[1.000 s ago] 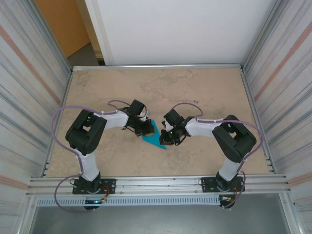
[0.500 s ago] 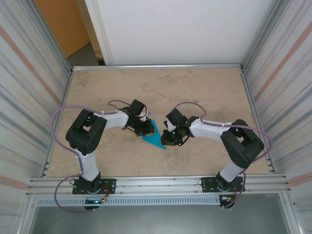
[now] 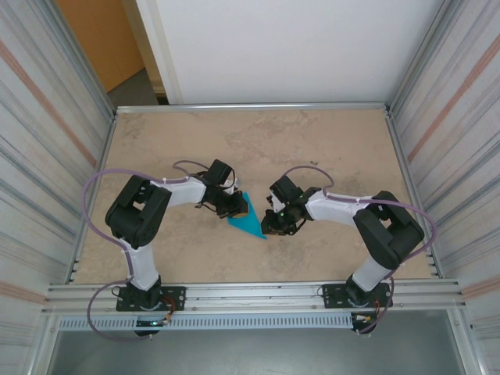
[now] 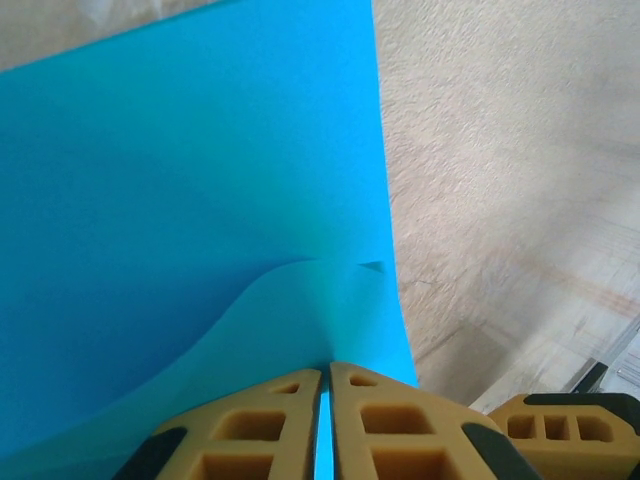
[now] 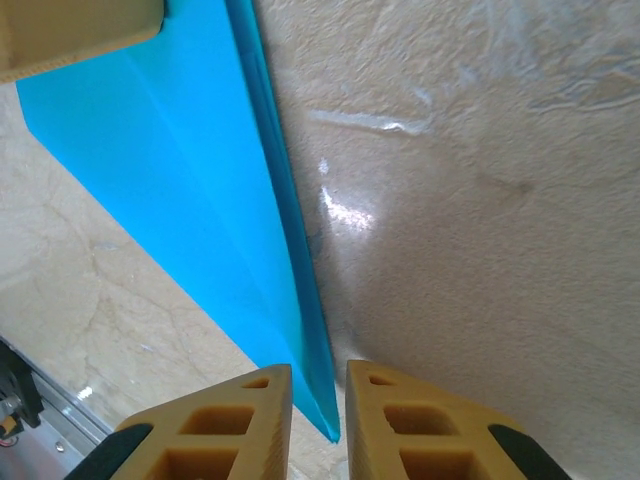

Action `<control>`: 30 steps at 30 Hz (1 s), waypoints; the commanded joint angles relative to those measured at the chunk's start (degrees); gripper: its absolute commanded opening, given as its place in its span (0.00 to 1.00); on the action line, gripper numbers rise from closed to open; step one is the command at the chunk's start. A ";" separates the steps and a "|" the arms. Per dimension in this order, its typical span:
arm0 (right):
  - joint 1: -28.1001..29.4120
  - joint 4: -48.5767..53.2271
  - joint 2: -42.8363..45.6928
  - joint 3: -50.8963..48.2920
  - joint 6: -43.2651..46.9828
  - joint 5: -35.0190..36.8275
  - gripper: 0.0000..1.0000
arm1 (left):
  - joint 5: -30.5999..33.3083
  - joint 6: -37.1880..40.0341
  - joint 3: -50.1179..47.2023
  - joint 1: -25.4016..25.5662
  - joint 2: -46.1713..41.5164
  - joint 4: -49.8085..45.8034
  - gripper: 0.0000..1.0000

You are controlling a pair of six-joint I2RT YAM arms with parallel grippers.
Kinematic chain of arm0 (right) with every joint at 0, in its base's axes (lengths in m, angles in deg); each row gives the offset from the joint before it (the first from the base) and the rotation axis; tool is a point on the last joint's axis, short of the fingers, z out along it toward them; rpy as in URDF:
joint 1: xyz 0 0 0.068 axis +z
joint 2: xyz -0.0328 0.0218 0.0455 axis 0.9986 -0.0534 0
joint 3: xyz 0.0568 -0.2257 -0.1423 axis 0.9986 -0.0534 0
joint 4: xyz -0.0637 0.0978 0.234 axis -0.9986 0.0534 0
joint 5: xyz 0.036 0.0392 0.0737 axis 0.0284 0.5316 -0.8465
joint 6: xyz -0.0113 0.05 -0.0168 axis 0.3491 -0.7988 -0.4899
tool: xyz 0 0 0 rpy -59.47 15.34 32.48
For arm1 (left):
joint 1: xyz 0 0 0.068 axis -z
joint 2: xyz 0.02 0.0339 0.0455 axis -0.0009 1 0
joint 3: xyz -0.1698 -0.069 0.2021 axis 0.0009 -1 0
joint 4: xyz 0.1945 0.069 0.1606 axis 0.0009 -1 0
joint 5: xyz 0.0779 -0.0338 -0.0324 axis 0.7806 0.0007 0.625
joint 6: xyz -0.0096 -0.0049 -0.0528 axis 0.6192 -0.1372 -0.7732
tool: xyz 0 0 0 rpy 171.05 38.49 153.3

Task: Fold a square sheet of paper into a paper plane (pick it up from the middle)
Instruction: Fourth fold the wing at the center of the table.

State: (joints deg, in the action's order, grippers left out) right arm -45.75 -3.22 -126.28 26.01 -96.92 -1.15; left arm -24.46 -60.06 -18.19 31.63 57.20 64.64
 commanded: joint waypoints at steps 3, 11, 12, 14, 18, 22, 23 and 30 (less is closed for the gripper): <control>0.51 0.21 -1.48 -0.15 1.06 -1.74 0.13 | 3.47 -0.26 -1.90 -0.51 2.14 -2.75 0.13; 0.54 -0.04 -2.50 -0.46 1.21 -2.32 0.09 | 3.38 -0.19 -2.16 -0.54 2.16 -2.67 0.13; 0.48 -0.08 -2.85 -0.50 1.24 -2.24 0.08 | 3.37 -0.18 -2.24 -0.52 2.12 -2.69 0.13; 0.63 -0.32 -3.41 -0.61 1.19 -2.31 0.08 | 3.37 -0.21 -2.26 -0.46 2.06 -2.58 0.13; 0.59 -0.43 -4.11 -0.77 1.19 -1.84 0.09 | 3.27 -0.07 -2.33 -0.46 2.08 -2.67 0.13; 0.40 0.58 -0.85 -0.42 1.15 0.37 0.20 | 3.28 0.01 -2.34 -0.54 1.86 -2.77 0.13; 0.18 0.89 0.53 -0.35 1.10 1.58 0.23 | 3.29 0.02 -2.28 -0.53 1.83 -2.84 0.13; 0.19 -1.88 3.80 1.34 2.60 -0.30 0.20 | 3.28 0.11 -2.18 -0.54 1.89 -2.86 0.13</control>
State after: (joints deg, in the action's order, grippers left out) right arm -45.71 -3.94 -121.87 26.21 -95.56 0.42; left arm -25.03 -60.04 -18.47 31.52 57.20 65.16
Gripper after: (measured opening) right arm 0.210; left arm 0.130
